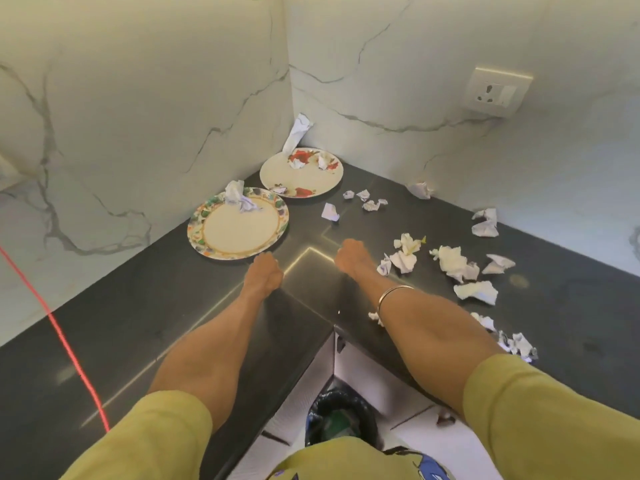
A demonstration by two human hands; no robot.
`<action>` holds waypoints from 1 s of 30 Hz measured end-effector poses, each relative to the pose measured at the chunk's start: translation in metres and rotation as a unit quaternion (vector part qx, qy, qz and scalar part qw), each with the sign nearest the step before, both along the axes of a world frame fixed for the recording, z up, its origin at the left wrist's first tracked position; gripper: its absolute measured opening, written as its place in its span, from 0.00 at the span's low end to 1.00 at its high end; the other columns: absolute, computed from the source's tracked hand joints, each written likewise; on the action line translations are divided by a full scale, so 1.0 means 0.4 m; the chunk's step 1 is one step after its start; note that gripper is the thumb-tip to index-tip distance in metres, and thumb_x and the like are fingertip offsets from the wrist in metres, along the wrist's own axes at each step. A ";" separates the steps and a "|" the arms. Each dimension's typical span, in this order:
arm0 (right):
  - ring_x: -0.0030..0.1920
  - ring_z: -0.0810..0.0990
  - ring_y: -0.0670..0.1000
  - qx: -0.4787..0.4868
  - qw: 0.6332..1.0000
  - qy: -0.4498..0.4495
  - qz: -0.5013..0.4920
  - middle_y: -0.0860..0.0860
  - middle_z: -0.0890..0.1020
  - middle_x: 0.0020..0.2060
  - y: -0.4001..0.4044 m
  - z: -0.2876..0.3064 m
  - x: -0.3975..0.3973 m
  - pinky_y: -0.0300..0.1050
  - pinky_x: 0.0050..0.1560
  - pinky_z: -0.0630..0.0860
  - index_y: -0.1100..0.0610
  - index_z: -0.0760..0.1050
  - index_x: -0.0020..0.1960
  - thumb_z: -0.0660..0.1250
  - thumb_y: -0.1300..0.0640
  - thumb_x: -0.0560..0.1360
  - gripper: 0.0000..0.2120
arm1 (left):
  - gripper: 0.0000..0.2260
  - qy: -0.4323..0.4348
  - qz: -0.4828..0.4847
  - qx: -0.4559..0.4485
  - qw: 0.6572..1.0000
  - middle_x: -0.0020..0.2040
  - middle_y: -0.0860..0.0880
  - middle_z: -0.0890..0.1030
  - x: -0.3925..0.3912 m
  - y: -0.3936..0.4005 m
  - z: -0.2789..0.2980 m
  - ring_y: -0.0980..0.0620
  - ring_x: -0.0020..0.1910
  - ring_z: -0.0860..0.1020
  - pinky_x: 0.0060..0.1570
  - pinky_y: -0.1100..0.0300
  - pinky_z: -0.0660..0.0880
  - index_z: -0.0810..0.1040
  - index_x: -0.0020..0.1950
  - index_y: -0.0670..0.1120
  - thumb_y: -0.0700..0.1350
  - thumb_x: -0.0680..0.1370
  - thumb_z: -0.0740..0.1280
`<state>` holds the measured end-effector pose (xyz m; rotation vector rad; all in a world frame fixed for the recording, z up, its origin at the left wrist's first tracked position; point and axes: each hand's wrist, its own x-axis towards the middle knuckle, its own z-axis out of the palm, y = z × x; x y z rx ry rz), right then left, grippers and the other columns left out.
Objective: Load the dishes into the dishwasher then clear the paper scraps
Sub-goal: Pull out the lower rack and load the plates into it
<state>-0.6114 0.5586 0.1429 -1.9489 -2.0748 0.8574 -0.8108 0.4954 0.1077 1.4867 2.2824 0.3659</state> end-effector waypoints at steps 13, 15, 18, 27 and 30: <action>0.59 0.78 0.63 0.024 0.998 0.013 0.048 0.61 0.79 0.59 0.287 0.005 -0.033 0.48 0.50 0.73 0.64 0.74 0.61 0.62 0.60 0.76 0.14 | 0.10 0.063 0.060 0.090 0.992 0.47 0.41 0.81 -0.033 0.219 -0.007 0.40 0.47 0.80 0.46 0.49 0.76 0.78 0.49 0.39 0.41 0.80 0.57; 0.59 0.78 0.64 0.033 0.998 0.012 0.050 0.62 0.79 0.58 0.327 0.015 -0.051 0.48 0.50 0.73 0.65 0.74 0.60 0.62 0.63 0.76 0.14 | 0.10 0.057 0.054 0.089 0.993 0.49 0.41 0.81 -0.052 0.258 -0.006 0.40 0.50 0.79 0.50 0.49 0.76 0.78 0.52 0.39 0.41 0.80 0.58; 0.57 0.78 0.63 0.032 0.998 0.031 0.050 0.63 0.80 0.54 0.391 0.019 -0.084 0.49 0.53 0.74 0.64 0.74 0.49 0.61 0.63 0.76 0.05 | 0.13 0.068 0.046 0.070 0.994 0.56 0.40 0.80 -0.076 0.311 -0.013 0.41 0.56 0.78 0.57 0.51 0.73 0.78 0.58 0.39 0.43 0.82 0.56; 0.64 0.73 0.62 -0.005 0.994 0.108 -0.009 0.61 0.74 0.62 0.567 -0.033 -0.170 0.46 0.57 0.70 0.64 0.69 0.67 0.58 0.65 0.77 0.18 | 0.36 0.047 0.016 -0.063 0.997 0.80 0.40 0.47 -0.108 0.425 -0.147 0.39 0.79 0.48 0.77 0.48 0.48 0.46 0.80 0.40 0.61 0.82 0.53; 0.63 0.75 0.60 -0.023 0.990 0.129 -0.051 0.60 0.75 0.62 0.633 -0.090 -0.205 0.46 0.55 0.72 0.64 0.68 0.67 0.62 0.64 0.77 0.18 | 0.34 0.061 0.037 -0.018 0.997 0.81 0.43 0.44 -0.092 0.439 -0.202 0.42 0.80 0.44 0.77 0.49 0.43 0.43 0.81 0.42 0.61 0.83 0.49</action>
